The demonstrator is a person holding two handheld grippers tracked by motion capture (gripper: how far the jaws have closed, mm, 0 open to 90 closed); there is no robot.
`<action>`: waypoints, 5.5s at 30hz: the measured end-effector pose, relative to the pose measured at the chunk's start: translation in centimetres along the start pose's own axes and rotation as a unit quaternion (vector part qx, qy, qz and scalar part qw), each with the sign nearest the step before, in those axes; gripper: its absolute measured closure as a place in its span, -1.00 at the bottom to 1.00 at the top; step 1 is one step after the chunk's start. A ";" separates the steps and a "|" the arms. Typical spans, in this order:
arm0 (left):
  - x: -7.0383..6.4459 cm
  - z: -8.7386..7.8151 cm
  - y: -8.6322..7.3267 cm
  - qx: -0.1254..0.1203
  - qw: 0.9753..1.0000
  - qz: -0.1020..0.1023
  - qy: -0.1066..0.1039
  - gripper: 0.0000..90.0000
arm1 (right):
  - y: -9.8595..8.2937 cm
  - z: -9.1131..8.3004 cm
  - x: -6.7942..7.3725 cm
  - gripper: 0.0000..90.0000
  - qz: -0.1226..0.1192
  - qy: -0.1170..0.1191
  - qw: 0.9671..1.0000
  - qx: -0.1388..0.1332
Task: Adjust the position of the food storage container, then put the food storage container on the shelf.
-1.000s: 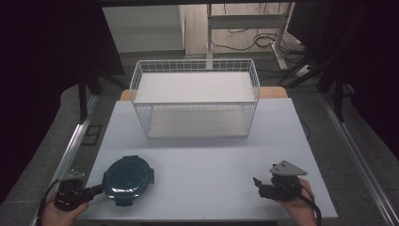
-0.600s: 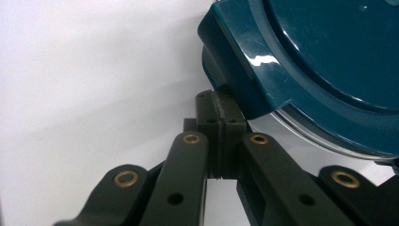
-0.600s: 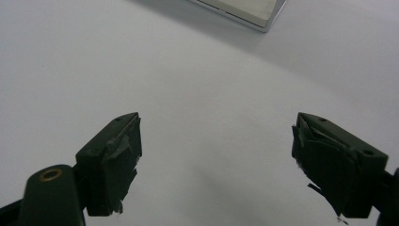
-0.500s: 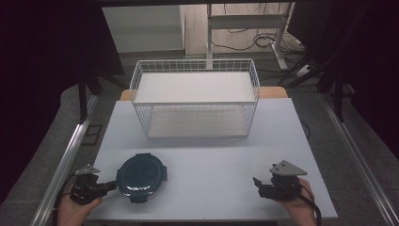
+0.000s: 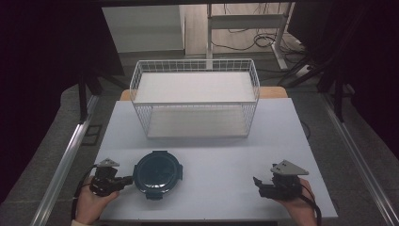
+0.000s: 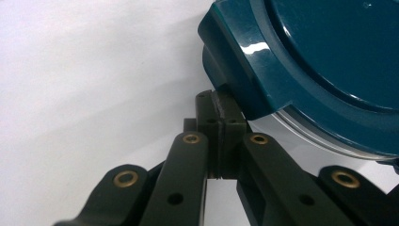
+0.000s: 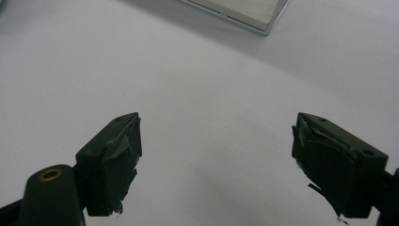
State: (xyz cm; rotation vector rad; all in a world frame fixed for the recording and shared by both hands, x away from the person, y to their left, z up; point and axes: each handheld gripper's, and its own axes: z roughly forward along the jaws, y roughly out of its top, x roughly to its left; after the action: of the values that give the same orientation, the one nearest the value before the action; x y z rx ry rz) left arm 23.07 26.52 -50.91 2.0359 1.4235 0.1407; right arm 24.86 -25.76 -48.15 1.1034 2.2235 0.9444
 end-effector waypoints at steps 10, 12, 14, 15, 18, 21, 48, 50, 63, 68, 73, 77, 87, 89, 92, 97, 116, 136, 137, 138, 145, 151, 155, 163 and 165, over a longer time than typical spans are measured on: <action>-1.3 0.9 0.9 0.004 1.000 0.009 -0.004 1.00 | 0.0 -0.1 -0.1 -0.65 0.004 -0.004 1.000 0.001; -1.6 1.1 1.0 0.005 1.000 0.009 -0.005 1.00 | 0.0 -0.1 -0.1 -0.65 0.004 -0.004 1.000 0.001; -1.9 1.3 1.2 0.006 1.000 0.010 -0.006 1.00 | 0.0 -0.1 -0.1 -0.65 0.003 -0.003 1.000 0.000; -2.1 1.4 1.3 0.008 1.000 0.011 -0.007 1.00 | 0.0 -0.1 -0.1 -0.65 0.003 -0.003 1.000 0.000; -2.8 1.8 1.8 0.013 1.000 0.021 -0.009 1.00 | 0.0 -0.1 -0.1 -0.65 0.004 -0.004 1.000 0.000; -3.6 2.3 2.3 0.017 0.999 0.029 -0.012 1.00 | 0.0 -0.2 -0.2 -0.65 0.005 -0.005 1.000 -0.001; -7.9 5.0 5.0 0.033 0.997 0.075 -0.010 1.00 | 0.1 -0.4 -0.2 -0.65 0.017 0.000 1.000 -0.015; -8.0 5.0 5.0 0.033 0.997 0.074 -0.011 1.00 | 0.1 -0.3 -0.2 -0.65 0.016 0.000 1.000 -0.014; -9.9 5.6 5.1 0.033 0.994 0.093 -0.041 1.00 | 0.1 -0.3 0.0 -0.65 0.006 0.006 1.000 -0.015; -9.4 5.6 5.1 0.026 0.993 0.101 -0.054 1.00 | 0.1 -0.4 0.0 -0.65 0.008 -0.004 1.000 -0.024; -8.4 4.0 5.0 -0.023 0.994 0.089 -0.051 1.00 | 0.1 -0.7 -0.3 -0.64 0.010 -0.011 0.999 -0.034; -7.8 2.4 4.5 -0.075 0.994 0.072 -0.042 0.75 | 0.0 -0.5 -0.3 -0.64 0.010 -0.011 0.999 -0.033; -6.5 1.3 4.3 -0.102 0.993 0.015 -0.054 -0.23 | 0.3 -0.5 0.2 -0.64 0.042 0.027 0.998 -0.046; -6.4 1.0 4.3 -0.106 0.993 0.008 -0.056 -0.29 | 0.3 -0.5 0.2 -0.63 0.046 0.029 0.997 -0.047; -6.4 0.9 4.3 -0.108 0.992 0.004 -0.059 -0.34 | 0.3 -0.5 0.1 -0.63 0.054 0.033 0.997 -0.049; -6.4 0.8 4.3 -0.110 0.992 0.004 -0.063 -0.40 | 0.3 -0.5 0.2 -0.63 0.062 0.046 0.996 -0.051; -7.0 0.8 5.1 -0.115 0.989 0.012 -0.095 -0.51 | 3.0 0.2 2.0 -0.63 0.090 0.107 0.990 -0.035; -7.2 3.4 7.4 -0.078 0.987 -0.025 -0.137 -0.63 | 7.0 3.9 4.1 -0.70 0.157 0.169 0.973 0.002; -7.2 3.5 7.4 -0.078 0.987 -0.028 -0.137 -0.63 | 7.0 4.1 4.2 -0.70 0.160 0.174 0.972 0.002; -7.1 3.6 7.3 -0.077 0.985 -0.039 -0.146 -0.63 | 7.0 4.4 4.3 -0.70 0.164 0.179 0.970 0.001; -6.6 4.5 6.8 -0.063 0.983 -0.052 -0.166 -0.63 | 6.4 5.7 4.9 -0.70 0.173 0.195 0.965 0.018; -6.6 5.8 6.3 -0.041 0.980 -0.063 -0.182 -0.63 | 5.8 6.5 5.4 -0.68 0.183 0.206 0.961 0.030; -6.7 6.4 6.2 -0.039 0.975 -0.073 -0.204 -0.62 | 5.6 7.0 5.8 -0.68 0.190 0.217 0.957 0.032; -6.4 7.6 5.8 -0.027 0.968 -0.100 -0.231 -0.60 | 5.0 8.0 6.1 -0.66 0.219 0.232 0.947 0.041; -6.6 7.9 5.8 -0.024 0.967 -0.099 -0.234 -0.60 | 5.0 8.2 6.2 -0.66 0.225 0.233 0.945 0.043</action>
State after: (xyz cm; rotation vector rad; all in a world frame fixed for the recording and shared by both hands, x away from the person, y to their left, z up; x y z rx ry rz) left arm 28.47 16.08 -52.22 1.7245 1.2892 -0.3654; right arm 29.32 -15.50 -50.39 1.6104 2.4399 1.4314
